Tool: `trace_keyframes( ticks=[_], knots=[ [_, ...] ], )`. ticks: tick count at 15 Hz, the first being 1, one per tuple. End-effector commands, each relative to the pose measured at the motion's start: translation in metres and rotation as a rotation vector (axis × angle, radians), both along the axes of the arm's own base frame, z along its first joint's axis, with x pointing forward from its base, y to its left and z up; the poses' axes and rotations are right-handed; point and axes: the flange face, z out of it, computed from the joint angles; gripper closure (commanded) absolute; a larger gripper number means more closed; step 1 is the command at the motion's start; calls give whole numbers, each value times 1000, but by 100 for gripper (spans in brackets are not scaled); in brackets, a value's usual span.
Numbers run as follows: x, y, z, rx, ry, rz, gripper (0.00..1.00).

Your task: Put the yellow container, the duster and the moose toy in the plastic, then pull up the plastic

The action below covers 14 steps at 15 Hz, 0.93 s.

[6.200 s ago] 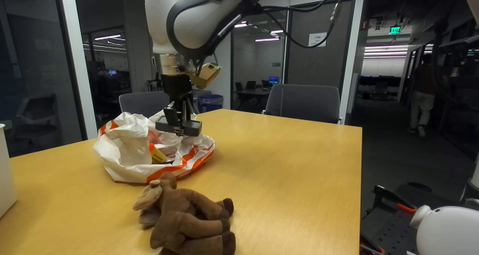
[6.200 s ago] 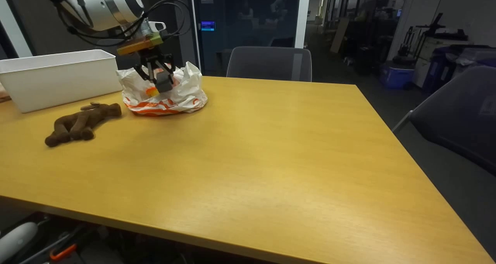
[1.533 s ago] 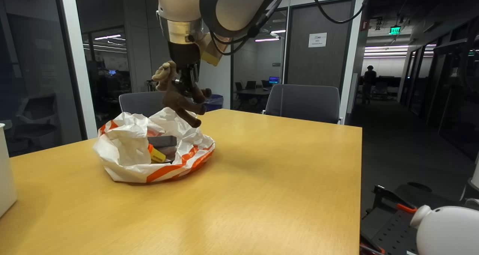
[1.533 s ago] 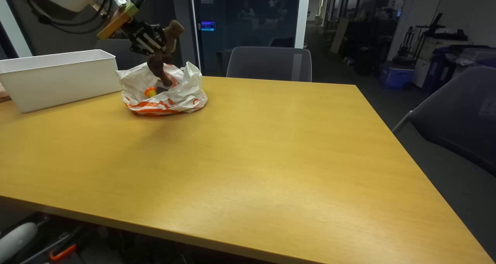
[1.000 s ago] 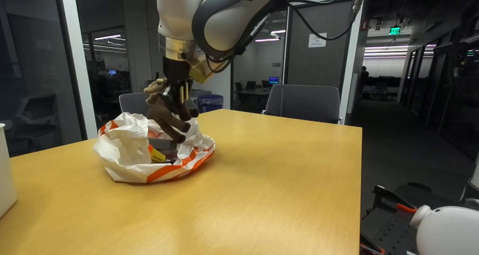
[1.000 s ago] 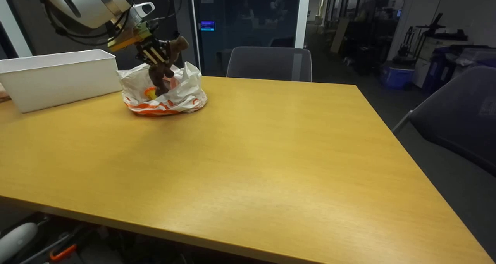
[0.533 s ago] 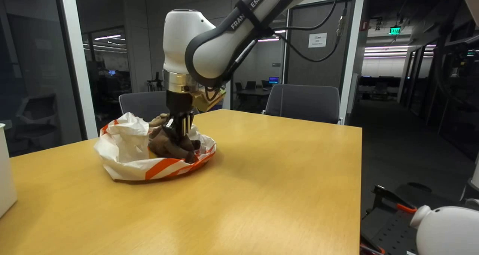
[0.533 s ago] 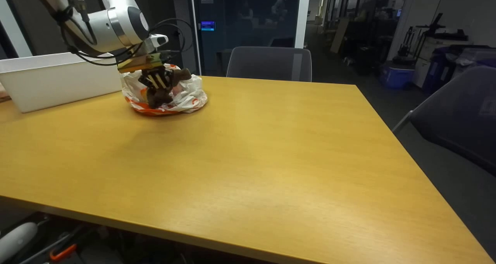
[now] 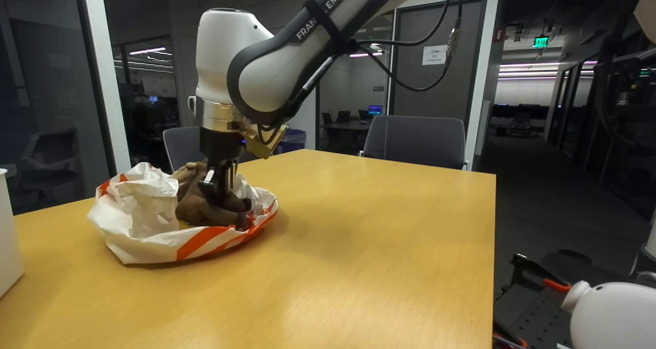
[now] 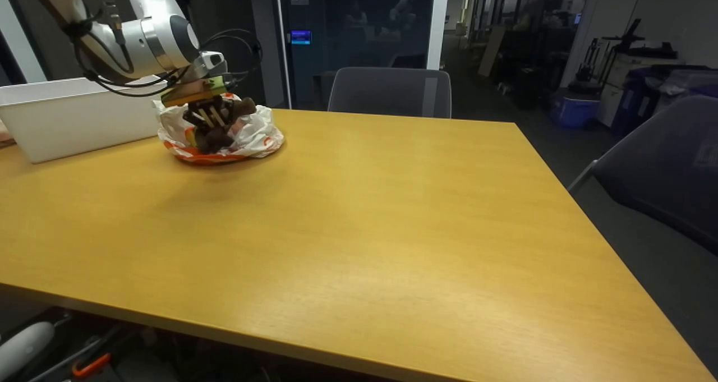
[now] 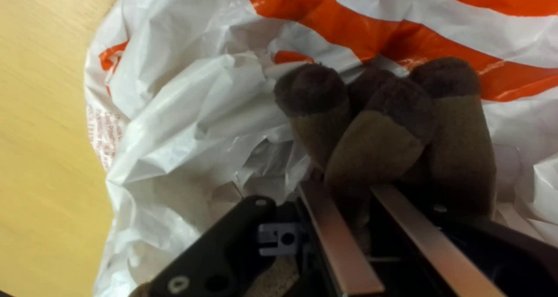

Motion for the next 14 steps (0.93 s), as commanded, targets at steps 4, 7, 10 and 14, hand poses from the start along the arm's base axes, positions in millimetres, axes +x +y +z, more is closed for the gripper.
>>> trace_keyframes(
  ticks=[4,7,10,14],
  knots=[
    [-18,31,28,1,-37,70,89],
    [-25,44,30,61,11,82,89],
    [-28,47,29,77,32,64,56],
    [-25,44,37,67,9,9,27]
  ],
)
